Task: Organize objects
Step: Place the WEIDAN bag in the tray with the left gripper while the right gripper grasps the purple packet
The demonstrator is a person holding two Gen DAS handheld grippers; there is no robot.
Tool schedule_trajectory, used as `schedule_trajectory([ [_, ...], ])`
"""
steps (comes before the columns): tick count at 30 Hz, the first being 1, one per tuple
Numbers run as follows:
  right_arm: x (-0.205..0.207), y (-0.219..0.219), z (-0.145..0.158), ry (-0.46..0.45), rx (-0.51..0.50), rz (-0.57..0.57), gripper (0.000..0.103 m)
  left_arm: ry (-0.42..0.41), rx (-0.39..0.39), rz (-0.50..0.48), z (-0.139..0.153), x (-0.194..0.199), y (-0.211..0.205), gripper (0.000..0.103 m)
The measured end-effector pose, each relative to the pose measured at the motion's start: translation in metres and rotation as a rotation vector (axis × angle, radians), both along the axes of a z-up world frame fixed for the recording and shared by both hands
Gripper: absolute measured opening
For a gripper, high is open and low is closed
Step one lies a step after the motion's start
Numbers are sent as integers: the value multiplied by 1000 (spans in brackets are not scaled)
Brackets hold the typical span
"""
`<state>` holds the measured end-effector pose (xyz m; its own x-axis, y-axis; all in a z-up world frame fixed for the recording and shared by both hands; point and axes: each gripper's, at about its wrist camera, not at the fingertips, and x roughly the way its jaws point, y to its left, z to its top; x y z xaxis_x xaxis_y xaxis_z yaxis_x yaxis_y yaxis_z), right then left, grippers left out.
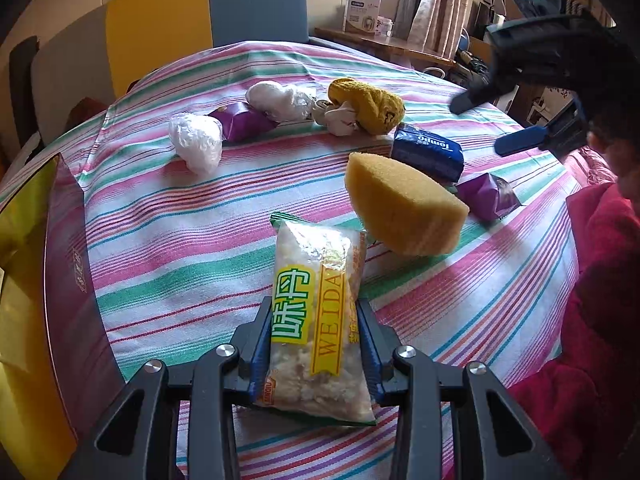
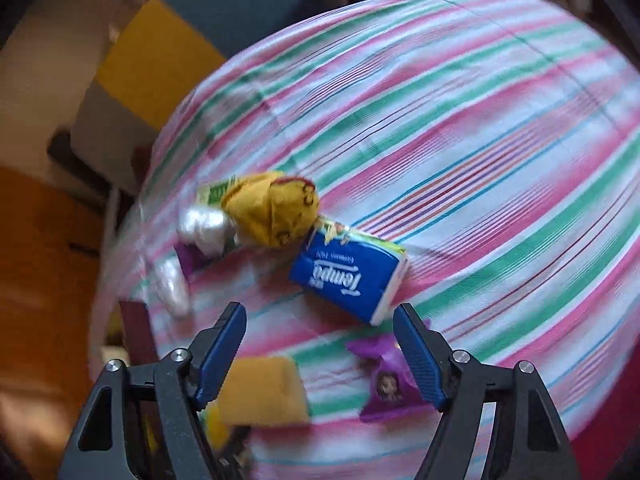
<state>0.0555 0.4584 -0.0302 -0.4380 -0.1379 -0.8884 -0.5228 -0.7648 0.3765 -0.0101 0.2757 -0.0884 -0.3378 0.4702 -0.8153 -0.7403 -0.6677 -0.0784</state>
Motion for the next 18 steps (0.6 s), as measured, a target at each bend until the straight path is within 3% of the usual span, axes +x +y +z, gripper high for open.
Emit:
schedule_trajectory([
  [4, -5, -26, -2, -201, 239, 199, 73, 0, 3, 4, 0, 1, 0, 38],
  [6, -5, -32, -13, -267, 285, 238, 70, 4, 3, 2, 0, 2, -1, 38],
  [10, -8, -30, -38, -345, 291, 270, 53, -4, 5, 0, 0, 1, -2, 38],
  [11, -8, -30, -46, -363, 304, 279, 37, -1, 4, 0, 0, 1, -2, 38],
  [12, -7, -28, -54, -389, 289, 279, 33, 2, 4, 0, 1, 1, -2, 38],
  [18, 2, -11, -54, -327, 189, 245, 32, -4, 3, 10, 4, 2, -4, 37],
])
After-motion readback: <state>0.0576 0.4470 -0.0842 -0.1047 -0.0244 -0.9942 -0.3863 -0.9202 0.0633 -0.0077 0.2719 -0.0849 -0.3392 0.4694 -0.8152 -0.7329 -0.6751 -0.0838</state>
